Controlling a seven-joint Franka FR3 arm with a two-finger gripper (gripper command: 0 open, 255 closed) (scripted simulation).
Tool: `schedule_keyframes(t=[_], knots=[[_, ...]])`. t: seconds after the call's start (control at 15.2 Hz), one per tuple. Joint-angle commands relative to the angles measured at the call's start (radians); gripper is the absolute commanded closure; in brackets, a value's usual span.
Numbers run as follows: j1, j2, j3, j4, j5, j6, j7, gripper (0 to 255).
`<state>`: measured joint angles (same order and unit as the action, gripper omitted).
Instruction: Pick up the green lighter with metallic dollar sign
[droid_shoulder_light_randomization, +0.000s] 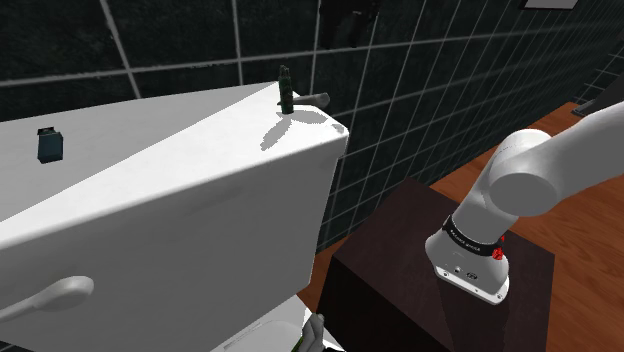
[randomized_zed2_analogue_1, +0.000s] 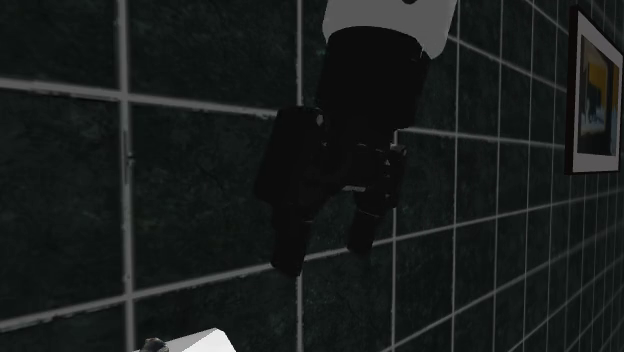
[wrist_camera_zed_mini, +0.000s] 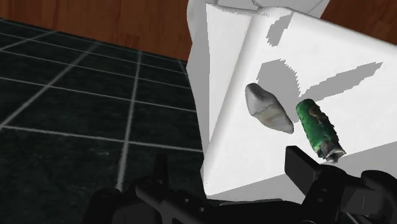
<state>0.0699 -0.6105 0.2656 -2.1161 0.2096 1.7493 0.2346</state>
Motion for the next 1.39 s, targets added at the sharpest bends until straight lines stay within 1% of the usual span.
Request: schedule_keyframes(t=[0.0, 0.26, 0.46, 0.53, 0.99, 1.12, 1.19, 1.32], knots=[[0.003, 0.045, 0.041, 0.036, 0.014, 0.011, 0.055, 0], [0.004, 0.148, 0.122, 0.128, 0.025, 0.028, 0.163, 0], [0.003, 0.235, 0.184, 0.21, 0.018, 0.038, 0.249, 0], [0.003, 0.24, 0.187, 0.214, 0.017, 0.038, 0.254, 0], [0.011, 0.22, 0.193, 0.095, 0.032, 0.138, 0.239, 0], [0.011, 0.22, 0.193, 0.095, 0.032, 0.138, 0.239, 0], [0.011, 0.22, 0.194, 0.094, 0.032, 0.138, 0.24, 255], [0.012, 0.218, 0.194, 0.093, 0.033, 0.138, 0.241, 255]])
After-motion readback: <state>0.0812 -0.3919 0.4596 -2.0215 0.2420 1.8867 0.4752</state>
